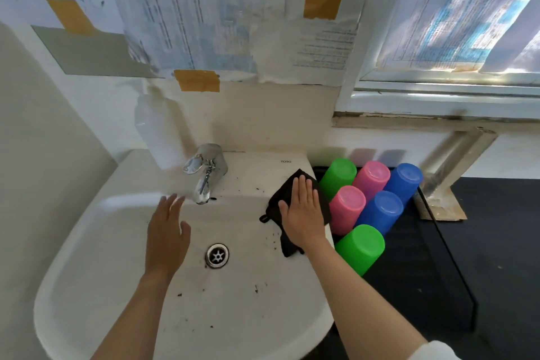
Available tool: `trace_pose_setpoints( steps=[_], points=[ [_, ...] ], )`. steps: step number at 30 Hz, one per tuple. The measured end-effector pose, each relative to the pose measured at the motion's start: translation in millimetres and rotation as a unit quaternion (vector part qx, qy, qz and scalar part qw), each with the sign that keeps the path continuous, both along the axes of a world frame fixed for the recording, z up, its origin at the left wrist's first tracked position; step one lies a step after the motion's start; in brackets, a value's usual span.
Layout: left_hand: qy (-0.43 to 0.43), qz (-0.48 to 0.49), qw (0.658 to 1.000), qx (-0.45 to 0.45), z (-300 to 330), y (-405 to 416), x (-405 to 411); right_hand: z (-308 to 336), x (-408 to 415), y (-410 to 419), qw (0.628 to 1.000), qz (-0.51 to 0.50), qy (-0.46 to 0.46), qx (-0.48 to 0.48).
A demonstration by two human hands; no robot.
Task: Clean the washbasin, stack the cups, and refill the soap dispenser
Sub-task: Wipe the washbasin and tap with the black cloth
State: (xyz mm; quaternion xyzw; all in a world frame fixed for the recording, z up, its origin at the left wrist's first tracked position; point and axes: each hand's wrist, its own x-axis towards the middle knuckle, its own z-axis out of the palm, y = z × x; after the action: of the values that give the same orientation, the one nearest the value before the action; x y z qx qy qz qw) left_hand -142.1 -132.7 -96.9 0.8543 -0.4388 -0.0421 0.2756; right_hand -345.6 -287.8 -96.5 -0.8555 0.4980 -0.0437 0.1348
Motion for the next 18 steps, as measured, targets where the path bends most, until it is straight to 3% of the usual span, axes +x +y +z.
trace_pose_setpoints(
  steps=[6, 10, 13, 15, 18],
  points=[
    [0.0, -0.035, 0.998, -0.057, 7.2, -17.3, 29.5, 3.2, 36.2, -29.1, 1.0, -0.022, -0.017, 0.011],
    [0.026, -0.031, 0.98, -0.193, 39.2, -32.1, 30.6, 6.2, 53.2, -40.0, 1.0, -0.014, 0.003, -0.001],
    [0.047, -0.098, 0.959, -0.261, 70.2, -48.7, 36.7, 5.2, 63.8, -38.4, 1.0, -0.029, 0.003, 0.002],
    [0.117, -0.15, 0.956, -0.225, 86.0, -65.0, 37.3, 3.2, 70.0, -36.2, 0.999, -0.042, -0.005, -0.01],
    [0.286, -0.195, 0.937, -0.05, 98.1, -85.0, 34.4, 0.0, 76.8, -32.7, 0.999, -0.038, -0.009, -0.02]
  ],
)
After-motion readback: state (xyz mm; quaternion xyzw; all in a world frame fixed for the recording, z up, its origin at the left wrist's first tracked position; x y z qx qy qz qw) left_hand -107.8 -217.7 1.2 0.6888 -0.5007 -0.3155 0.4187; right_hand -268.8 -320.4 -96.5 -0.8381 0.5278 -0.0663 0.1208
